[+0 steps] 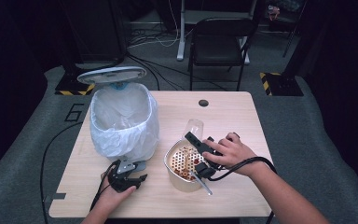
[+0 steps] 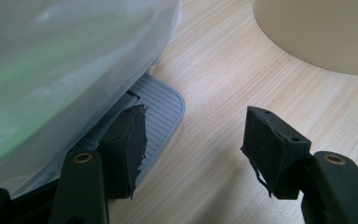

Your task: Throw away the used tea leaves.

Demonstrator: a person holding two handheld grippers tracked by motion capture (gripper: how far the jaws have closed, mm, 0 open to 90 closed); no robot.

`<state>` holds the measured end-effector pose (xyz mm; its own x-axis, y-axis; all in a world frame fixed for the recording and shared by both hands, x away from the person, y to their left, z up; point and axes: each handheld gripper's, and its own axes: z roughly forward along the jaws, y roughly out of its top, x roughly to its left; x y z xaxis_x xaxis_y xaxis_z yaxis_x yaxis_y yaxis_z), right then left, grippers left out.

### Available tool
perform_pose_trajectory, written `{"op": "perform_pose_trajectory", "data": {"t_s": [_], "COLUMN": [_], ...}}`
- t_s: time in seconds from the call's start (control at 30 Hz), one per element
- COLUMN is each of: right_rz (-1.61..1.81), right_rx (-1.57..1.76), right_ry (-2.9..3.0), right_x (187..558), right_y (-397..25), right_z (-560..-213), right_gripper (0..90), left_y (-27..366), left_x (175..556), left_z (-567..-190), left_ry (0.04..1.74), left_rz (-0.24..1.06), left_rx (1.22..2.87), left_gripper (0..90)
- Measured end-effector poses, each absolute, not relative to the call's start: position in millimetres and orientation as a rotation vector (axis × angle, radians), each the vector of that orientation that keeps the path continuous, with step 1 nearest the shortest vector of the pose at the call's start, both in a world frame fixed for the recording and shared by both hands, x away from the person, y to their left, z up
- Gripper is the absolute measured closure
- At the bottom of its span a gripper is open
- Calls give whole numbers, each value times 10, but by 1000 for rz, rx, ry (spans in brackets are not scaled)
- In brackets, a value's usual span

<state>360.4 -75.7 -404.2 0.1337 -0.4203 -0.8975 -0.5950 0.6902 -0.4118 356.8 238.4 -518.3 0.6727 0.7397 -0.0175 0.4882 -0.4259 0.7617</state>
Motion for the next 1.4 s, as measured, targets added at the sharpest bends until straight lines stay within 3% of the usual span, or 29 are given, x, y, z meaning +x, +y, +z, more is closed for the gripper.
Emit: {"op": "perform_pose_trajectory", "data": {"t_s": [0.93, 1.4], "right_rz": [46, 383], "right_rx": [-968, -708], "right_ry": [1429, 1745], "right_x": [3557, 3651], "right_y": [-743, -769], "right_z": [-4072, -3779], "right_gripper": [487, 484], "left_y": [2384, 2385], "left_x": [3568, 3568], "left_z": [-5184, -5183], "left_ry": [943, 943], "left_rz": [414, 413], "left_rx": [2109, 2110], "left_gripper": [392, 392]}}
